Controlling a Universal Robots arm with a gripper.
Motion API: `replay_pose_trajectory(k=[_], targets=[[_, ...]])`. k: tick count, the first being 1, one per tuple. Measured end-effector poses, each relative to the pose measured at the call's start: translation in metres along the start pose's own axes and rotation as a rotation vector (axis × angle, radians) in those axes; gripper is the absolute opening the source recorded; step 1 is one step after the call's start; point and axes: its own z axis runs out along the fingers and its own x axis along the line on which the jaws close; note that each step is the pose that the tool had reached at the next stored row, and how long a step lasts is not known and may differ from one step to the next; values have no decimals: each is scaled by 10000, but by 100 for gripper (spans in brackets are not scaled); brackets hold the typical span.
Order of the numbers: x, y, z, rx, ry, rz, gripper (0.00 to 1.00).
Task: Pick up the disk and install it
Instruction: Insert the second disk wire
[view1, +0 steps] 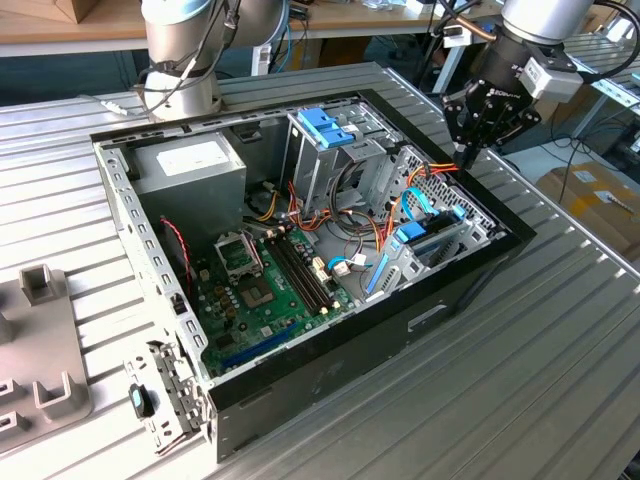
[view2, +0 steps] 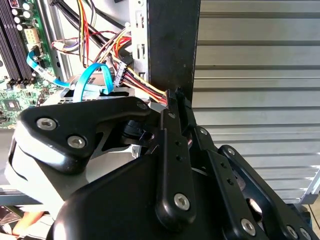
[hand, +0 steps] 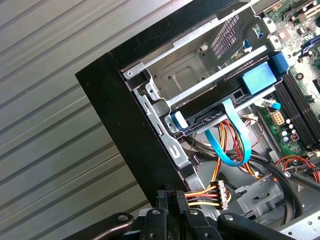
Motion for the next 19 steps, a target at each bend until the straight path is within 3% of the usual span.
replay_pose_trajectory(k=[2, 14, 19], targets=[[0, 0, 0, 0, 1, 0, 16], [0, 0, 3, 1, -1, 0, 16], [2, 0, -32, 1, -1, 0, 16]])
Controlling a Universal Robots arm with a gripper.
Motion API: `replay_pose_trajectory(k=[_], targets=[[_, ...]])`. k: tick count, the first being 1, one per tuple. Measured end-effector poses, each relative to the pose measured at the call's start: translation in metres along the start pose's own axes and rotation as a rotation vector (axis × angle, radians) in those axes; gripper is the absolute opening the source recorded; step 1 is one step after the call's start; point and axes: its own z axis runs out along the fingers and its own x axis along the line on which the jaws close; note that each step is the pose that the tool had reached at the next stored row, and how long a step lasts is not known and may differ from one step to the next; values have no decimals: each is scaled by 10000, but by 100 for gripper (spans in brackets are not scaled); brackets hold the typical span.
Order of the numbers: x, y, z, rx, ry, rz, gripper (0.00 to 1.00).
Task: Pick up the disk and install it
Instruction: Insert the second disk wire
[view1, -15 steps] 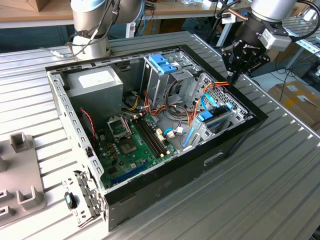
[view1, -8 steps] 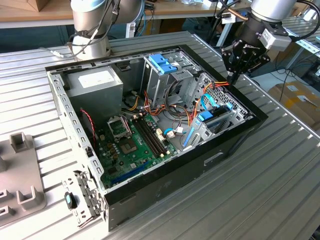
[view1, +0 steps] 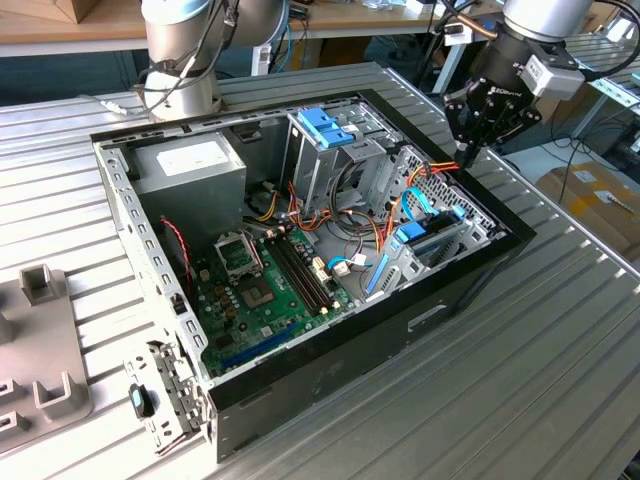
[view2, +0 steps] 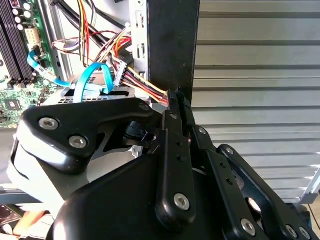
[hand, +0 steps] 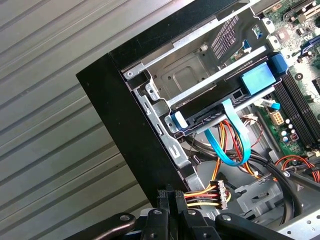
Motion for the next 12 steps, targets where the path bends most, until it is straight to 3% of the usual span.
replay_pose_trajectory(k=[6, 12], targets=[[5, 0, -91, 0, 0, 0, 16], [-28, 19, -95, -1, 5, 0, 16]])
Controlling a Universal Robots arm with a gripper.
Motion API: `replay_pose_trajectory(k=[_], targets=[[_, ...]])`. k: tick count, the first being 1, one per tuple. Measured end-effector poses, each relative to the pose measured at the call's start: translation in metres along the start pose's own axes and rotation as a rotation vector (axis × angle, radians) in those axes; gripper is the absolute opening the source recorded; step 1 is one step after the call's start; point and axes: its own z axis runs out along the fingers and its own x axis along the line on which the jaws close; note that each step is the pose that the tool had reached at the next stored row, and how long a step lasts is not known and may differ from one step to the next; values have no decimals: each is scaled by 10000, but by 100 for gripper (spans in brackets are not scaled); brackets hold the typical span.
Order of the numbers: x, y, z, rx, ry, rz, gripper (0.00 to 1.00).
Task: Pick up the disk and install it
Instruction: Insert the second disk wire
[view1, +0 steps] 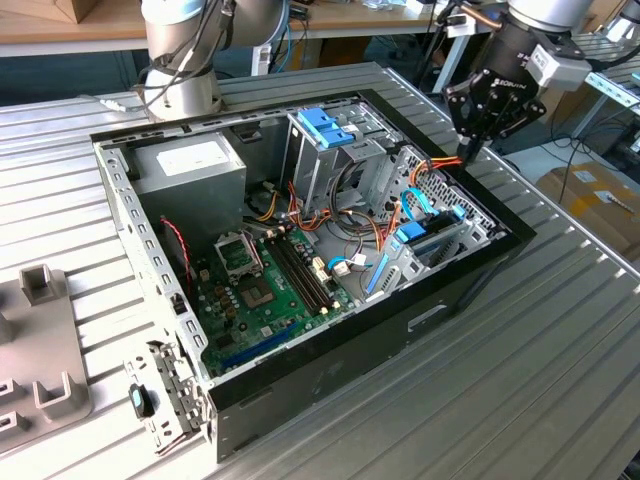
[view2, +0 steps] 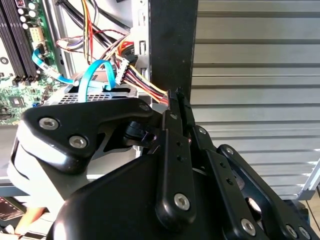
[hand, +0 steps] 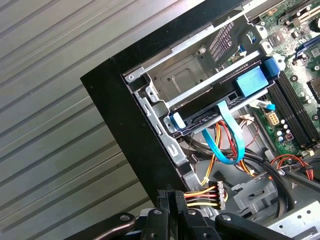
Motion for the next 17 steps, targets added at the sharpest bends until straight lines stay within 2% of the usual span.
replay_pose_trajectory(k=[3, 5, 7, 17], targets=[[-48, 28, -2, 8, 12, 0, 16], [-154, 90, -8, 29, 49, 1, 16], [-210, 122, -11, 38, 65, 2, 16], [-229, 134, -12, 40, 68, 1, 16]])
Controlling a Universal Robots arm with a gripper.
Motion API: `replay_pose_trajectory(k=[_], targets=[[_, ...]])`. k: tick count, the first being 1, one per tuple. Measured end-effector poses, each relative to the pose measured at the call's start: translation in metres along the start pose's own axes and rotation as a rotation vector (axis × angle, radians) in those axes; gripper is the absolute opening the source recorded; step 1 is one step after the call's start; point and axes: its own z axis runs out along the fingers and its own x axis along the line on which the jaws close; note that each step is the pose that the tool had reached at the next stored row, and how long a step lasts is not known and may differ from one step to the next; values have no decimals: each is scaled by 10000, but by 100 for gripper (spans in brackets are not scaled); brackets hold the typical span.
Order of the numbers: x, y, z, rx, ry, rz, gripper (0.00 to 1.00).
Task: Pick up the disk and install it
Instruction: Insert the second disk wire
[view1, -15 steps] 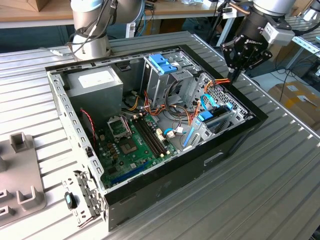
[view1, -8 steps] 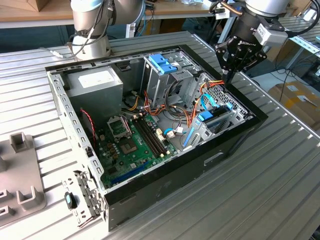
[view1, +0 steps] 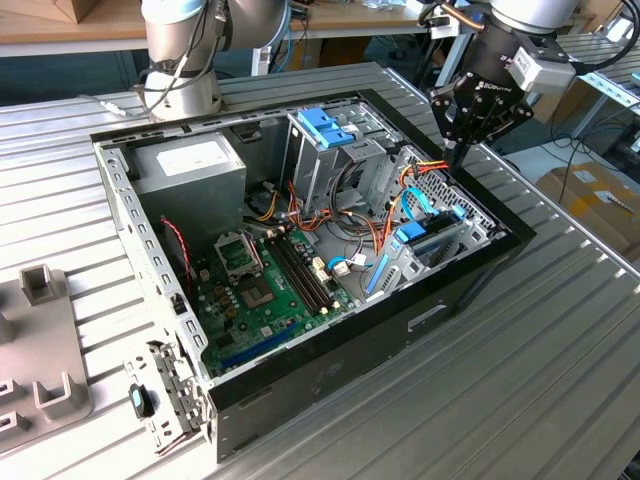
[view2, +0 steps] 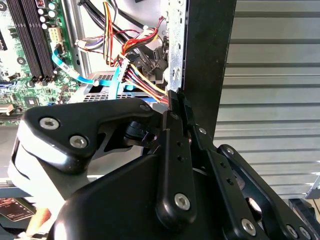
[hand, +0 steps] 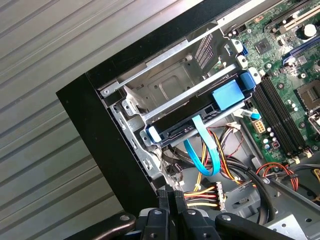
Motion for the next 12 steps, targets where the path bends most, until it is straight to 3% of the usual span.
replay_pose_trajectory(k=[8, 12], targets=[[-3, 19, 1, 0, 0, 3, 16], [-5, 24, 10, -23, 4, 388, 16]])
